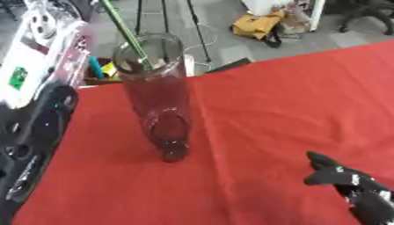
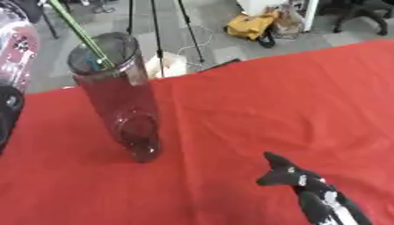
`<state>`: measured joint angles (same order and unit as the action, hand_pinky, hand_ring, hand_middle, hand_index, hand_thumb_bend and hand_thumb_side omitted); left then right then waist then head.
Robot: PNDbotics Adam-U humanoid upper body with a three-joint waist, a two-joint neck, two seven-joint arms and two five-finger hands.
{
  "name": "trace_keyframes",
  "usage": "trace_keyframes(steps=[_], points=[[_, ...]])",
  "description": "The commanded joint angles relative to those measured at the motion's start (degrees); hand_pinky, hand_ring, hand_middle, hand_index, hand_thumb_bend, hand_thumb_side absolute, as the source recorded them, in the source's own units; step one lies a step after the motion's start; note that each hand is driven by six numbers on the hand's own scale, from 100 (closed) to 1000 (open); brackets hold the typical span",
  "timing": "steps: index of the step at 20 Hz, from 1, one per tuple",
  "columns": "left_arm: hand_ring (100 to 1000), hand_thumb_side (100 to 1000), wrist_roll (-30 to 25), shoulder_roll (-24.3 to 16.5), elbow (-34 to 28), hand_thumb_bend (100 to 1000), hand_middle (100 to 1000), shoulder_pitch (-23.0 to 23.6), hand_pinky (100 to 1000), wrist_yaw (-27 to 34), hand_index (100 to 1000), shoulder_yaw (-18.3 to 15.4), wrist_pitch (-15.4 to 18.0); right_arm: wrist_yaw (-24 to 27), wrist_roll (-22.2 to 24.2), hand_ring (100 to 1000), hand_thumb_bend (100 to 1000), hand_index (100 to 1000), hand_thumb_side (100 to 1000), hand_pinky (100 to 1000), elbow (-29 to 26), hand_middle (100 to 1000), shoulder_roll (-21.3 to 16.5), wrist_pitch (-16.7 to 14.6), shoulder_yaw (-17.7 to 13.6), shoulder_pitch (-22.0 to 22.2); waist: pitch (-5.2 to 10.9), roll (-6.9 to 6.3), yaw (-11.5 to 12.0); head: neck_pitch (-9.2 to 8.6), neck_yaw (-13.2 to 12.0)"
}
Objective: Arrange flowers into the vase.
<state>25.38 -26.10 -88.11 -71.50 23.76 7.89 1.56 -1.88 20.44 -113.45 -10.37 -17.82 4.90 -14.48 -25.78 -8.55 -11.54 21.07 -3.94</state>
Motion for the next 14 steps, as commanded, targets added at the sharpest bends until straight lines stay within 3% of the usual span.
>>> trace_keyframes(steps=[1, 8, 14], points=[[100, 677, -0.6, -0.5, -0.6, 100, 100, -0.7, 100, -0.7, 100, 0.5, -0.1, -0.4, 0.2, 1000, 100, 766, 986, 1000, -1.1, 672, 0.0, 0.1, -0.4, -0.4, 1.15, 0.50, -0.1, -0.07, -0.1], [100, 737, -0.9, -0.4, -0.4, 120, 100, -0.3, 100, -2.2, 101, 0.8, -0.3, -0.5, 0.1, 1000, 100, 766, 987, 1000, -1.1, 671, 0.1, 0.2, -0.5, -0.5, 1.06, 0.56, 0.1, 0.09, 0.1], [100, 849, -1.8, -0.5, -0.5, 101, 100, 0.1, 100, -4.0, 123, 1.1, -0.8, -0.5, 0.1, 1000, 100, 767, 987, 1000, -1.1, 671, 0.2, 0.2, -0.6, -0.4, 1.08, 0.80, 0.4, 0.24, 0.3]])
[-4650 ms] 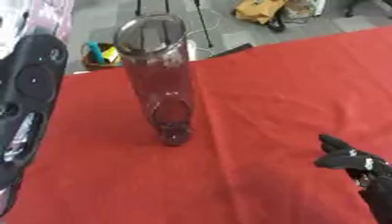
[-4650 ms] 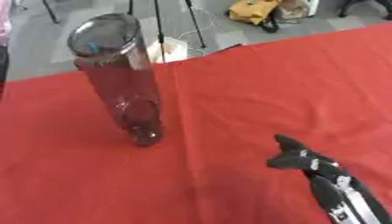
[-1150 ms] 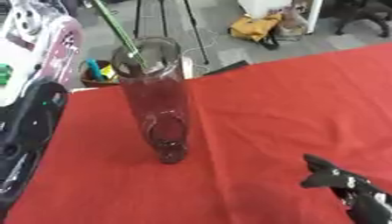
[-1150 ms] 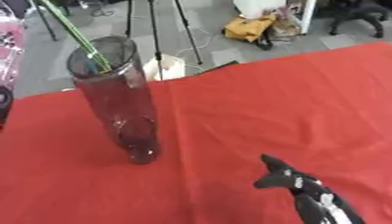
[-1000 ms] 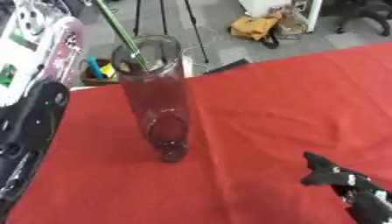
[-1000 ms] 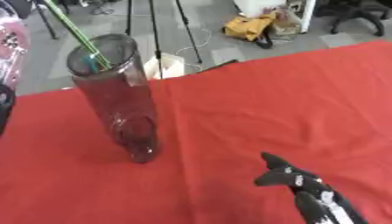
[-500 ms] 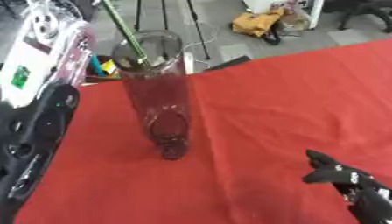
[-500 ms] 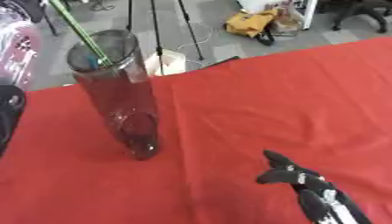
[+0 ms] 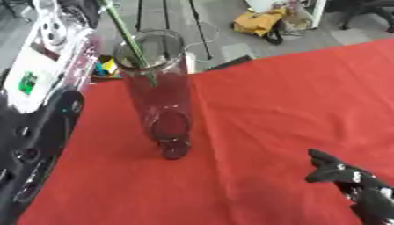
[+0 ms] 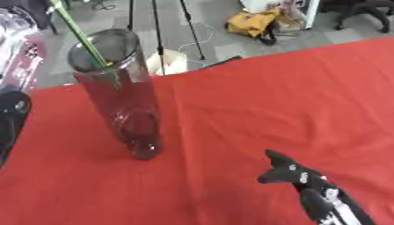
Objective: Arrange flowers into the vase.
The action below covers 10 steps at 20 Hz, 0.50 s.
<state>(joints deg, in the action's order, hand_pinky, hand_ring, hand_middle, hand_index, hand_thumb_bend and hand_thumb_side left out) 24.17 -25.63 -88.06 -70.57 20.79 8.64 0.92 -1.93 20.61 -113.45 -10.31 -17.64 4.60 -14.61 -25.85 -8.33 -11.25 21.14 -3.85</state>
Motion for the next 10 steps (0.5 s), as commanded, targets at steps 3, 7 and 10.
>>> trace_keyframes(steps=[3, 7, 10], points=[[100, 894, -0.9, -1.2, -0.6, 100, 100, -0.5, 100, -1.8, 133, 0.4, -0.5, -0.4, -0.1, 1000, 100, 767, 987, 1000, -1.1, 671, 0.1, 0.0, -0.4, -0.3, 1.18, 0.69, 0.3, 0.26, 0.3], [100, 894, -1.2, -1.3, -0.7, 100, 100, -0.1, 100, -2.1, 149, 0.7, -0.2, -0.3, -0.1, 1000, 100, 767, 981, 1000, -1.1, 671, 0.2, 0.1, -0.4, -0.2, 1.21, 0.84, 0.4, 0.27, 0.4], [100, 896, -1.9, -1.5, -0.8, 100, 100, 0.1, 100, -2.4, 160, 1.0, 0.0, -0.3, -0.1, 1000, 100, 767, 984, 1000, -1.1, 671, 0.2, 0.0, -0.5, -0.2, 1.26, 0.95, 0.5, 0.39, 0.4]])
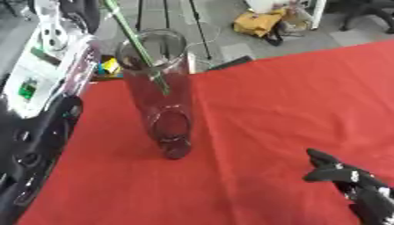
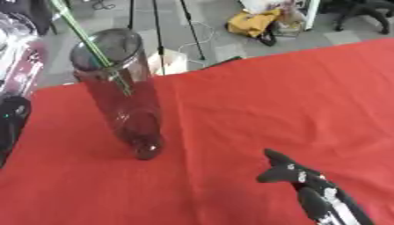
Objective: Arrange flowers into the vase.
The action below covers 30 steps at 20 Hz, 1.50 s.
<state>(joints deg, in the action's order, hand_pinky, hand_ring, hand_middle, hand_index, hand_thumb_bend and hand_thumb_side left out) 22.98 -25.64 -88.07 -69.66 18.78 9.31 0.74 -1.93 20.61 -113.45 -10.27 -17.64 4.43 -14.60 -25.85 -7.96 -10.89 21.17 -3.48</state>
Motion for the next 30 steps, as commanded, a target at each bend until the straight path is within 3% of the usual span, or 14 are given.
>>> trace_keyframes(steps=[1, 10, 20, 30], points=[[100, 895, -1.0, -1.5, -0.9, 100, 100, -0.7, 100, -0.6, 163, 0.4, 0.2, -0.2, -0.1, 1000, 100, 767, 985, 1000, -1.1, 671, 0.2, 0.0, -0.3, -0.2, 1.27, 0.61, 0.2, 0.40, 0.1], [100, 873, -4.9, -2.7, -0.8, 100, 100, 0.3, 100, -5.5, 182, 1.1, -1.1, -0.2, -0.1, 1000, 100, 768, 985, 1000, -1.1, 670, 0.2, 0.1, -0.5, 0.0, 1.51, 0.78, 0.8, 0.84, 0.3], [100, 827, -7.4, -3.2, -1.5, 100, 100, 1.0, 100, -11.4, 222, 1.6, 0.1, -0.2, 0.1, 1000, 100, 768, 987, 1000, -1.1, 669, 0.3, 0.3, -0.5, 0.0, 1.49, 1.07, 1.4, 0.89, 0.5], [120, 803, -11.9, -3.2, -1.6, 100, 230, 1.6, 100, -11.2, 334, 2.1, -0.7, 0.1, 0.1, 1000, 100, 769, 988, 1000, -1.1, 669, 0.3, 0.4, -0.6, 0.0, 1.68, 1.06, 1.5, 0.84, 0.7]])
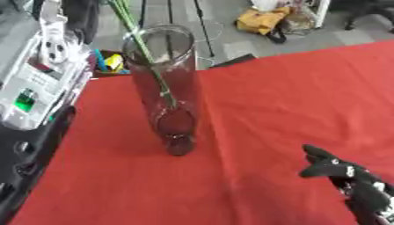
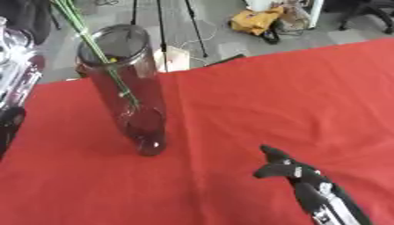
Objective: Arrange flowers into the vase.
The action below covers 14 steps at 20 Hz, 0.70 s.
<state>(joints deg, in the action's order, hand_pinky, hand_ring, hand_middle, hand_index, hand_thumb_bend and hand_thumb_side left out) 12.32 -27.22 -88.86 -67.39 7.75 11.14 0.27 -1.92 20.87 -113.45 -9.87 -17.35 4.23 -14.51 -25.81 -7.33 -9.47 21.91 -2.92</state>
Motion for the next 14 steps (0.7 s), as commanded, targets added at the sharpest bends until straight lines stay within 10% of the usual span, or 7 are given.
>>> trace_keyframes(steps=[1, 14], points=[[136, 803, -2.0, -1.8, -0.8, 100, 244, -0.6, 100, -0.5, 341, 0.3, -0.4, 0.1, -0.2, 1000, 100, 768, 988, 1000, -1.1, 668, -0.2, 0.2, -0.4, -0.1, 1.69, 0.40, 0.1, 0.16, 0.1], [263, 721, -8.6, -2.8, -1.0, 100, 421, 0.7, 185, -6.4, 463, 0.3, -0.5, 0.2, -0.1, 1000, 100, 769, 991, 1000, -1.1, 667, -0.1, 0.4, -0.6, 0.1, 1.95, 0.39, 0.4, 0.36, 0.3]])
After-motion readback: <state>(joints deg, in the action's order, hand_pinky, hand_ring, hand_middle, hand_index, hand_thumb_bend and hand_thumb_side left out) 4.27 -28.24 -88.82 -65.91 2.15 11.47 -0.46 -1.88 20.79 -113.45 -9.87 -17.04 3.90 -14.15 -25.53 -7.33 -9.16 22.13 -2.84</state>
